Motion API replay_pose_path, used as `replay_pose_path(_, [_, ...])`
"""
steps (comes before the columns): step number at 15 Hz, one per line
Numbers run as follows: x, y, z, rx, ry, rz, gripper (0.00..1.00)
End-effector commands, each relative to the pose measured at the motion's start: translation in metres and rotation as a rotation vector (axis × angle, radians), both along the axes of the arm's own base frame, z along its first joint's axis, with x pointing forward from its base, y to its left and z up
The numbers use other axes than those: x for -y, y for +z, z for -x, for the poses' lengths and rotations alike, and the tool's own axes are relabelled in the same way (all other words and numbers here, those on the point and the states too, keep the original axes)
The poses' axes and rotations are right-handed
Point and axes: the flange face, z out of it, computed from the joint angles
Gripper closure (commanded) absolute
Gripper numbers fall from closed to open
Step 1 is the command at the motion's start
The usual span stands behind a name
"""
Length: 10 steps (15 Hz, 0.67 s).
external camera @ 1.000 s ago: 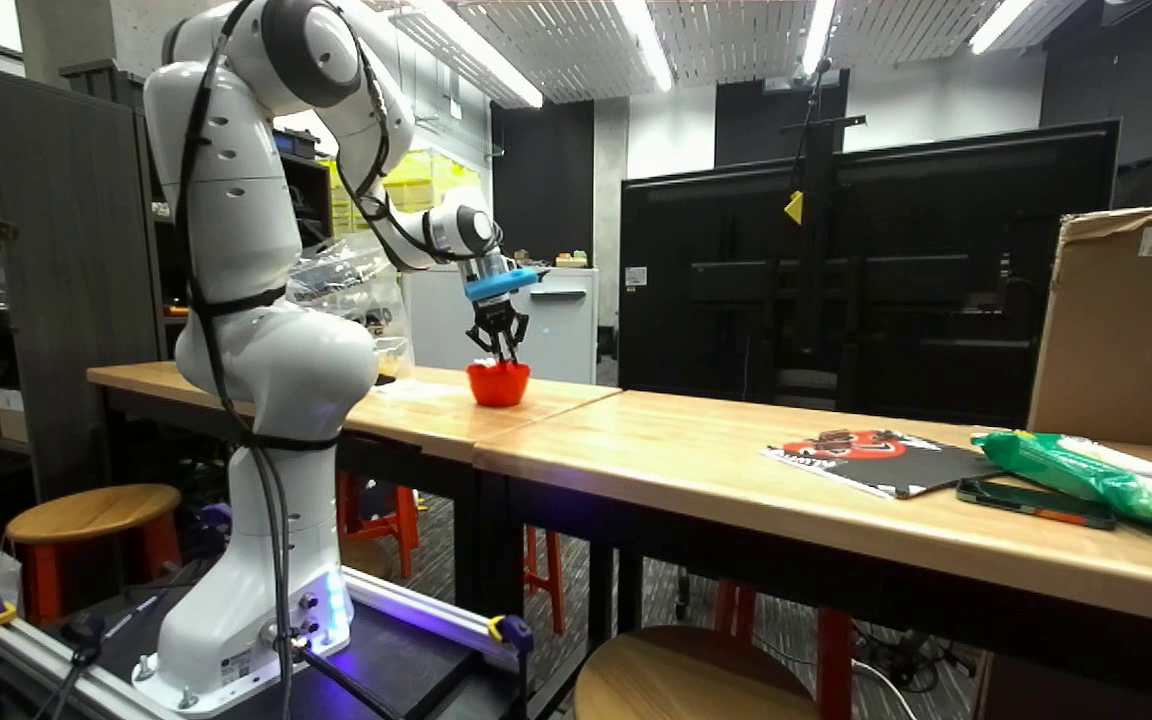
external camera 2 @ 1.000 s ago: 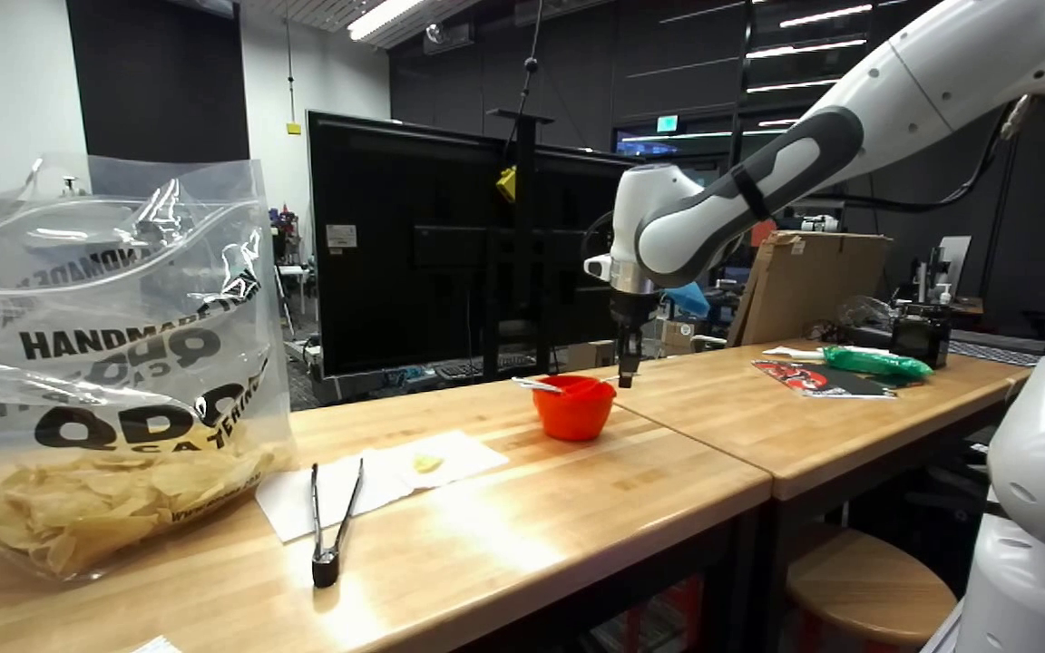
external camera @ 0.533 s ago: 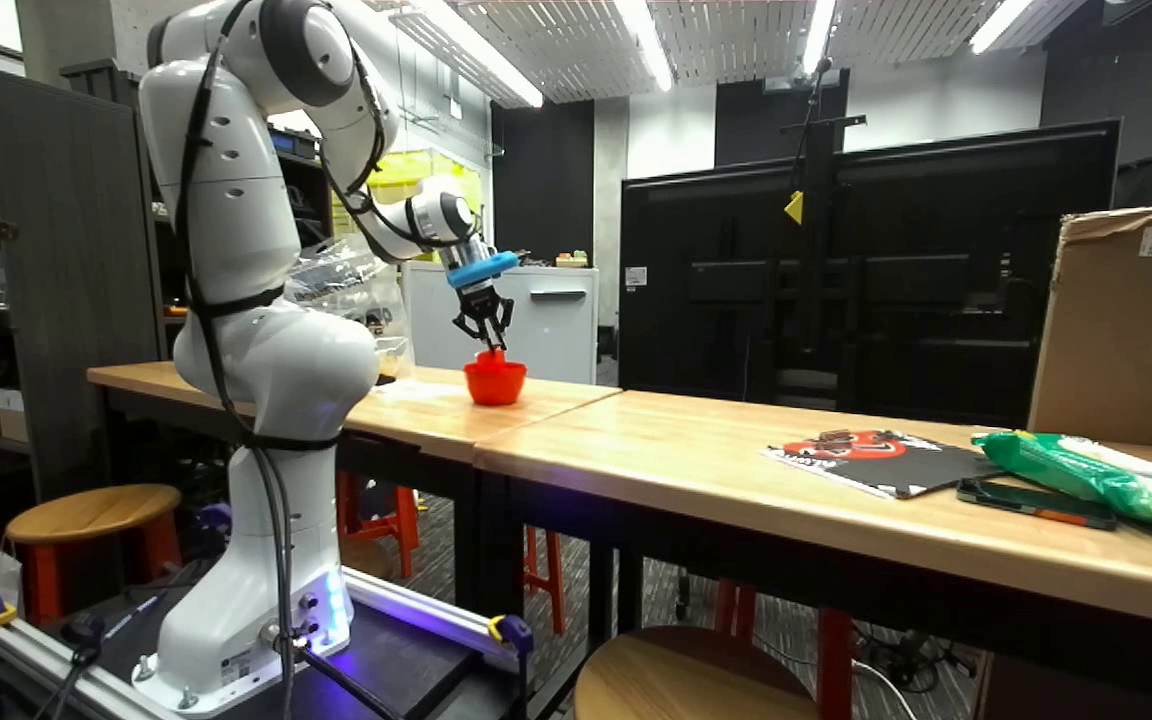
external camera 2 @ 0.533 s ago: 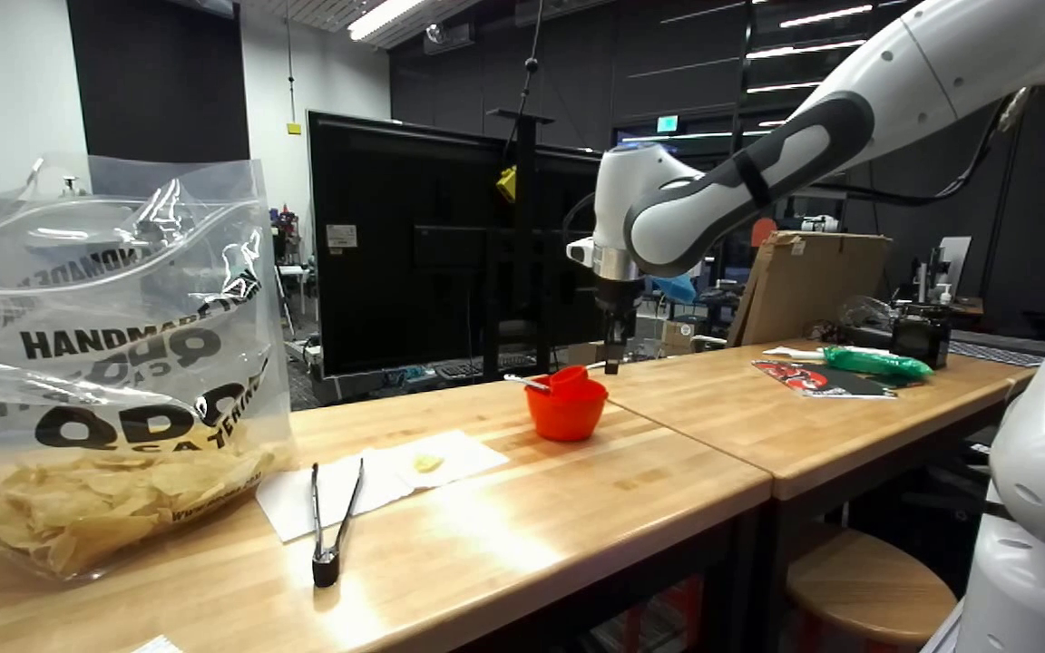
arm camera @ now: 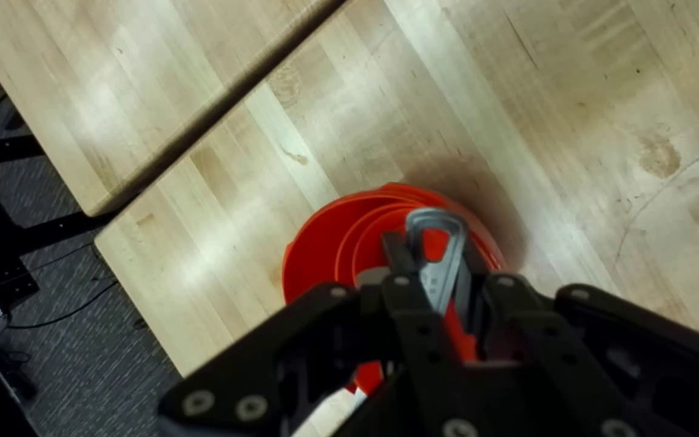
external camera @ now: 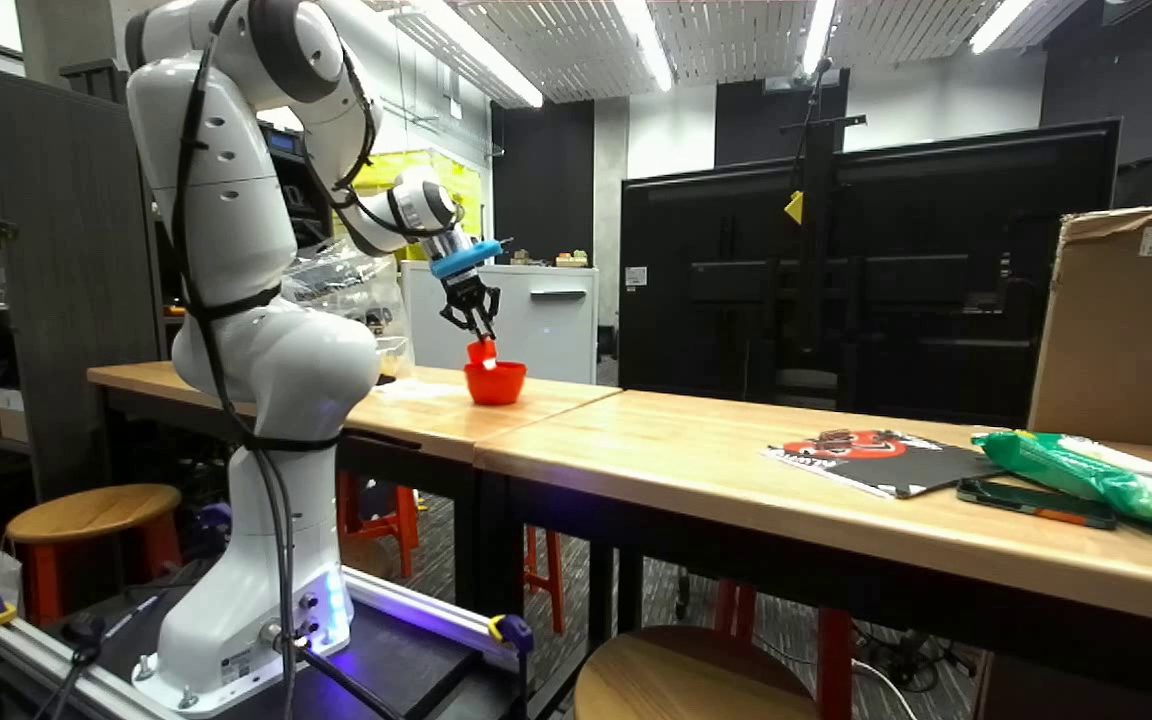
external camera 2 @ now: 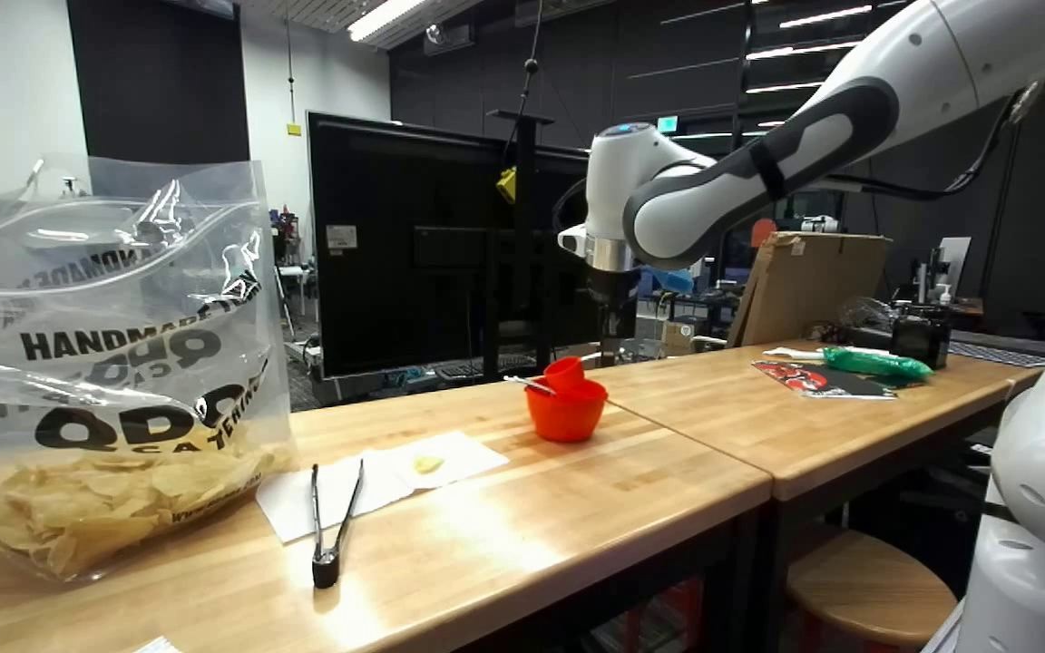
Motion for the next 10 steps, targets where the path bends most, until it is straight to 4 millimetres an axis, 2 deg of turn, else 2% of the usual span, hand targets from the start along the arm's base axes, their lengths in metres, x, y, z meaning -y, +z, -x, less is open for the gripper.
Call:
replay_pose_path(1, [-0.022,0.007,0.015,0.017,0.015,0.037,0.95])
replay_pose_path(6, [-0.053,-0.006,0.024,-0.011,0.054,0.04,0.95])
replay_pose_path(10, [-0.057,-0.031,0.031,-0.046,0.038,0.038,0.95])
